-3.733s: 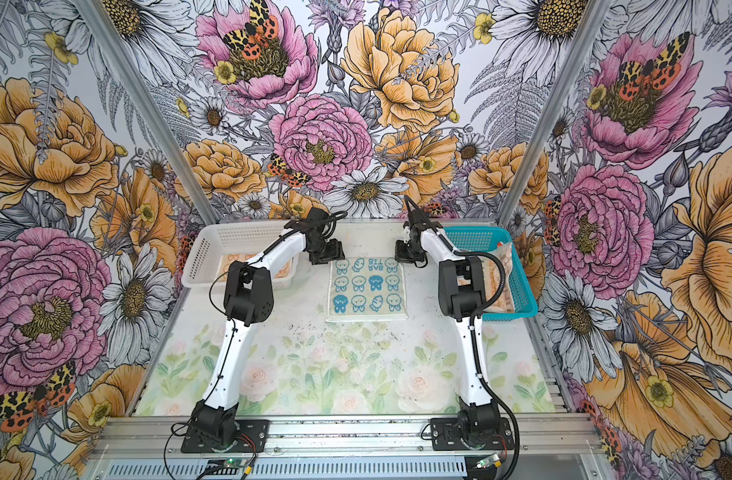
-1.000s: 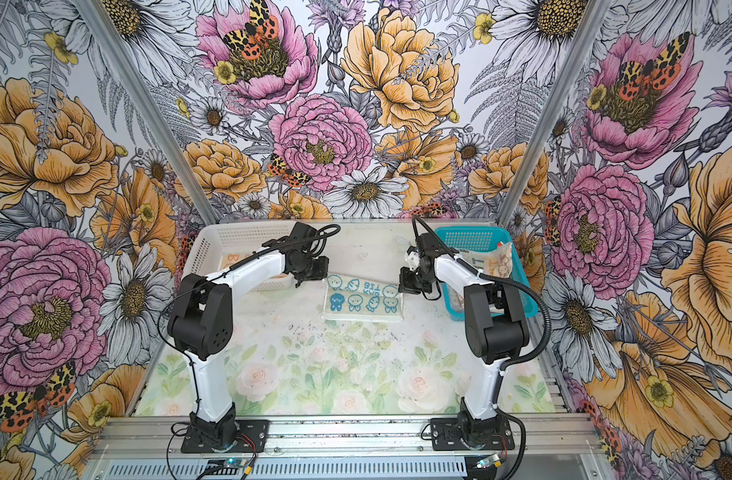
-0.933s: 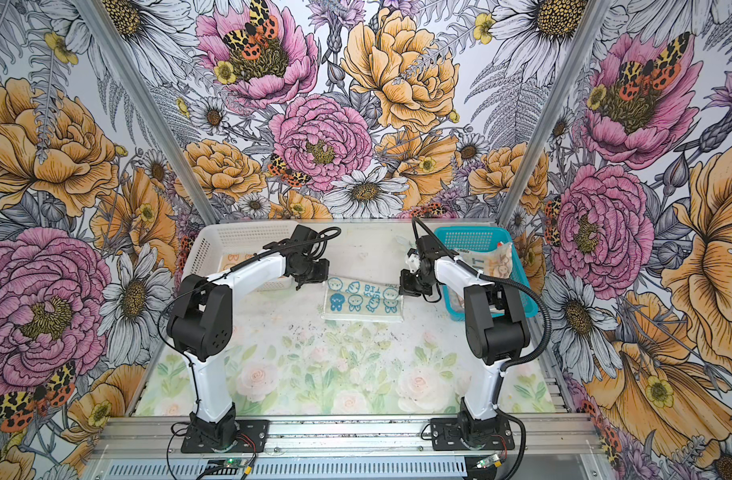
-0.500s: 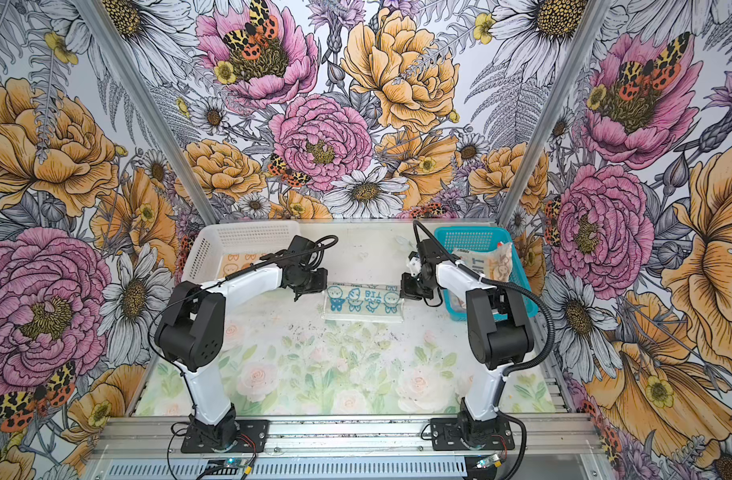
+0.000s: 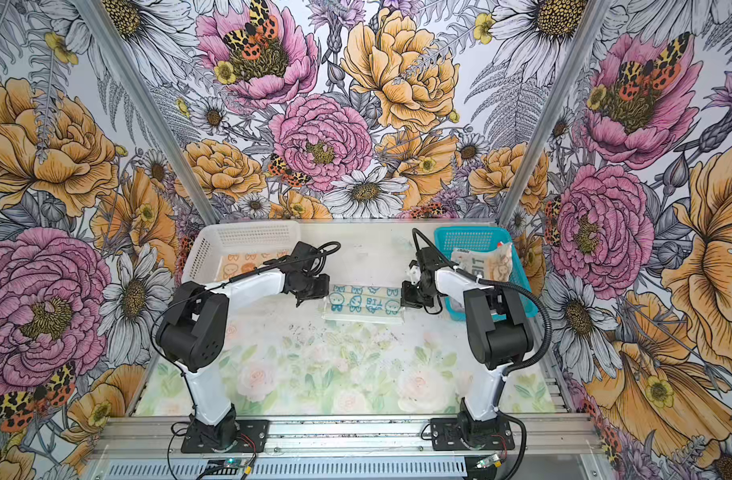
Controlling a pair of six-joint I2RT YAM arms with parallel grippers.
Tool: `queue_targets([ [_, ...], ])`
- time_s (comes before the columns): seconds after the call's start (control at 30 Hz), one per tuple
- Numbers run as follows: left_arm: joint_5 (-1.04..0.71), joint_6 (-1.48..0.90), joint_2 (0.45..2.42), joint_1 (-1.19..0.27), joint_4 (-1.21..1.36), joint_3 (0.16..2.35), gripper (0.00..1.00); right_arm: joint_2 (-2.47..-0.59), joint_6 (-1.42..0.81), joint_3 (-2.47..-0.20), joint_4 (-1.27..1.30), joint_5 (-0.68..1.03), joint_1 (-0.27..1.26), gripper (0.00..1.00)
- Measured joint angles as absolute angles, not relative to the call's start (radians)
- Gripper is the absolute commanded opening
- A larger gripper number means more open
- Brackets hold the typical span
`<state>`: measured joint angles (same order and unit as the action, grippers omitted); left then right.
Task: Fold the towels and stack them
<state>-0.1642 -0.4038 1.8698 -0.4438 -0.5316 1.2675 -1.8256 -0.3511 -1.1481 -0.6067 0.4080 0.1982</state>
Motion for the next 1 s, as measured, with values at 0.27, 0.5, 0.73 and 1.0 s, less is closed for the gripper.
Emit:
queue_targets([
  [0.27,-0.165,-0.420,1.847,-0.435,-0.522,1.250,0.00,-1.739,-0.352,-1.141,-0.599,0.405,0.202,0.00],
  [0.5,-0.165,-0.421,1.848,-0.439,-0.506,1.234,0.00,-1.751,-0.359,-1.111,-0.589,0.402,0.213,0.00],
  [0.73,-0.157,-0.426,1.864,-0.455,-0.508,1.224,0.41,-1.790,-0.365,-1.094,-0.586,0.384,0.217,0.28],
  [1.0,-0.147,-0.451,1.765,-0.459,-0.522,1.235,0.99,-1.717,-0.396,-1.091,-0.589,0.372,0.222,0.78],
])
